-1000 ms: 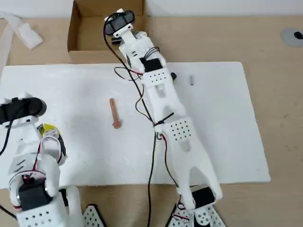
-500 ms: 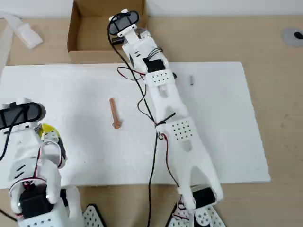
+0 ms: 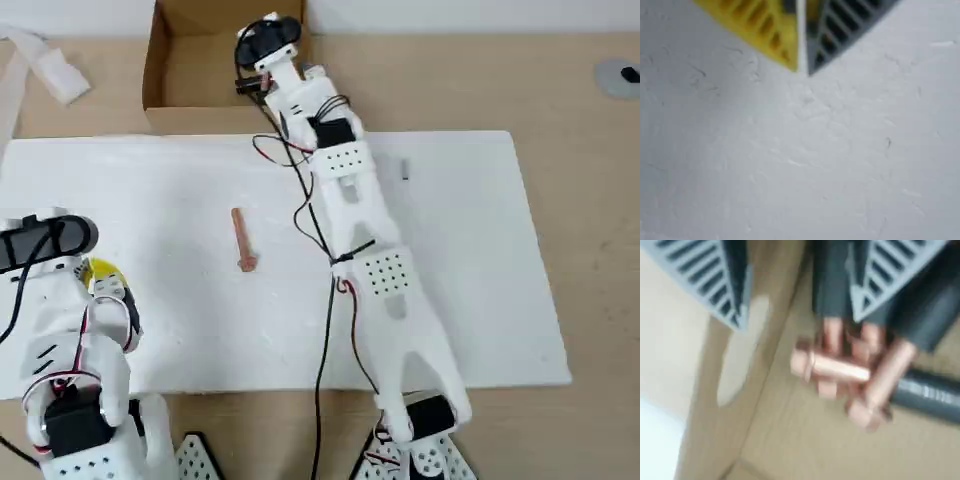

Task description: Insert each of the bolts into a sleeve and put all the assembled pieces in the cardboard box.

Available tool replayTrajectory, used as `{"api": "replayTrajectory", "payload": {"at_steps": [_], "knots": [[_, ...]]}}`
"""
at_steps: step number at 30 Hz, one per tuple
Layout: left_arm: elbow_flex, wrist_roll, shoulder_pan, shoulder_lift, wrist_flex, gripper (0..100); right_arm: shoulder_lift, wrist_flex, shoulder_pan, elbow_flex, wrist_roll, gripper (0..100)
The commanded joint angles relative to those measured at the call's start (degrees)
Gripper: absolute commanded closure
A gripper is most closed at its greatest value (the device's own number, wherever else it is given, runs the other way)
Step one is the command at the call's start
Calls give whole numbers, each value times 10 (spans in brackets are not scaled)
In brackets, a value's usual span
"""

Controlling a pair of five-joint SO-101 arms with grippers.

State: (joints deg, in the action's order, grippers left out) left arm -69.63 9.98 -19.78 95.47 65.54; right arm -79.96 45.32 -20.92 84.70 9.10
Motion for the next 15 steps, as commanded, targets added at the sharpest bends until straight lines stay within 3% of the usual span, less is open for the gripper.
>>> {"api": "replayTrajectory", "payload": {"at_steps": [1,8,15], "knots": [[8,0,-4,-1,2,926,58,103,9,63,6,830],[69,11,-3,-58,47,897,183,338,13,105,12,829],[256,12,3,-327,75,897,310,486,10,105,62,829]]}}
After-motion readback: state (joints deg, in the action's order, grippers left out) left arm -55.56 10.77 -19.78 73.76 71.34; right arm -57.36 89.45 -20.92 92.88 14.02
